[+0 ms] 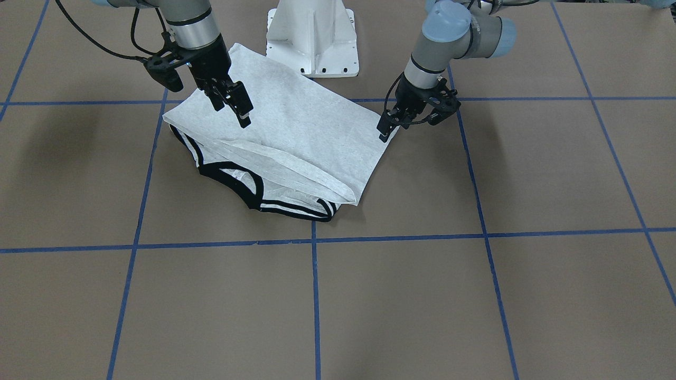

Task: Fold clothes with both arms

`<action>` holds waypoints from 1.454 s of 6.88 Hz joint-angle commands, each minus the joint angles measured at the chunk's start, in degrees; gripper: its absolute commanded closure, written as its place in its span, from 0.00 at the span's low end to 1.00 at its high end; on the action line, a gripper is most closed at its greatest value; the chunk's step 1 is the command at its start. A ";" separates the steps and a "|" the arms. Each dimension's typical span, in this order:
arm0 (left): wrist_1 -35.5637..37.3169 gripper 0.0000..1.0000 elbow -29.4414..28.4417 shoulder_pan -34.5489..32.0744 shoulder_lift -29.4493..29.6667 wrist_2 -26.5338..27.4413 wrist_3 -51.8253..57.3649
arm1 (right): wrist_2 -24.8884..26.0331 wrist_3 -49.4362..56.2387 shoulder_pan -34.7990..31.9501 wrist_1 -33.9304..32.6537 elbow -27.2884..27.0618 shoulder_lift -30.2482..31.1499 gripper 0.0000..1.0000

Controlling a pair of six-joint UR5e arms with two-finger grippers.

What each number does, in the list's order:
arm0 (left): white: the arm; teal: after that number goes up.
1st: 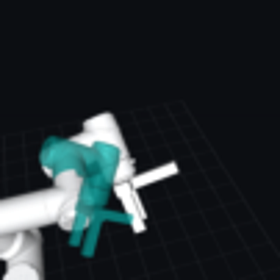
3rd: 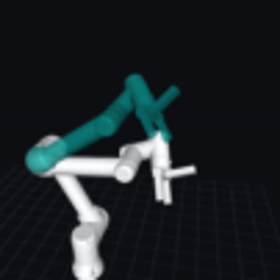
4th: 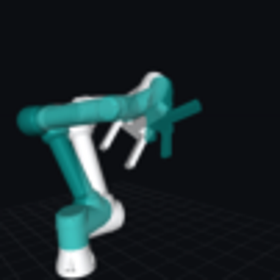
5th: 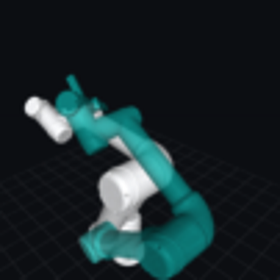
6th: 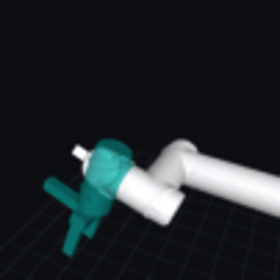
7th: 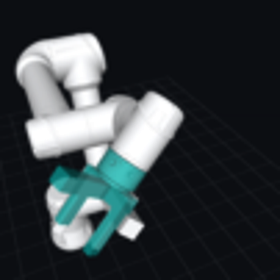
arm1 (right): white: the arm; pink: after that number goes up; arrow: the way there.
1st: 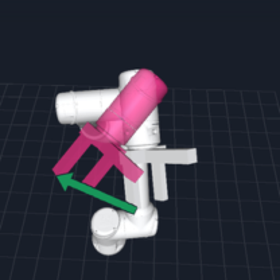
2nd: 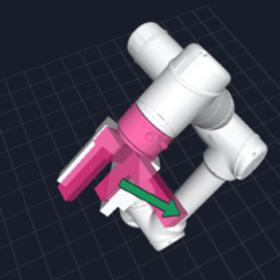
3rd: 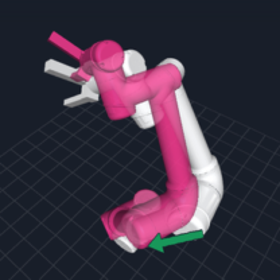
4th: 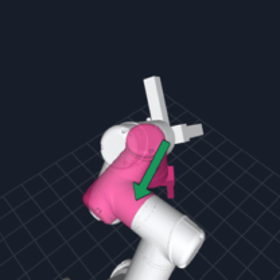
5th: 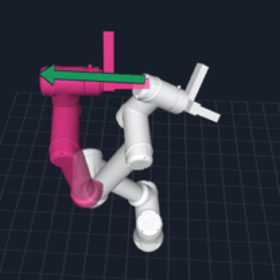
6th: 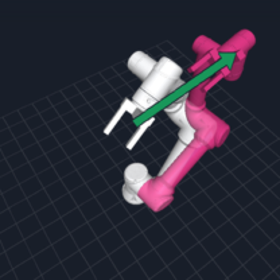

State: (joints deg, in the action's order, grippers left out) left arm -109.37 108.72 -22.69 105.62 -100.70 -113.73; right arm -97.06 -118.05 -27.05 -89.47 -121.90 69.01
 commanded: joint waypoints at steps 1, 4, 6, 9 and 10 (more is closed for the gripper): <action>1.44 0.18 -0.17 1.85 -0.07 0.07 -0.17 | 0.12 -0.08 0.07 0.00 0.09 -1.07 0.00; 1.35 0.30 -1.05 2.73 -0.07 0.07 -0.17 | 0.03 -0.34 0.16 0.00 0.08 -2.12 0.00; 1.44 0.91 -0.79 2.74 0.02 -0.11 0.00 | 0.11 -0.87 0.16 0.00 0.17 -3.52 0.00; 1.61 1.00 -0.35 1.34 0.20 0.07 0.97 | 0.03 -0.87 0.16 0.00 0.09 -3.79 0.00; 2.83 1.00 -0.52 -1.19 0.72 0.07 6.02 | 0.11 -0.87 0.16 0.00 0.17 -4.06 0.00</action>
State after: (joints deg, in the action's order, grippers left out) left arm -107.52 108.21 -21.62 105.94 -100.67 -111.66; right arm -97.01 -118.91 -26.89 -89.47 -121.80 65.19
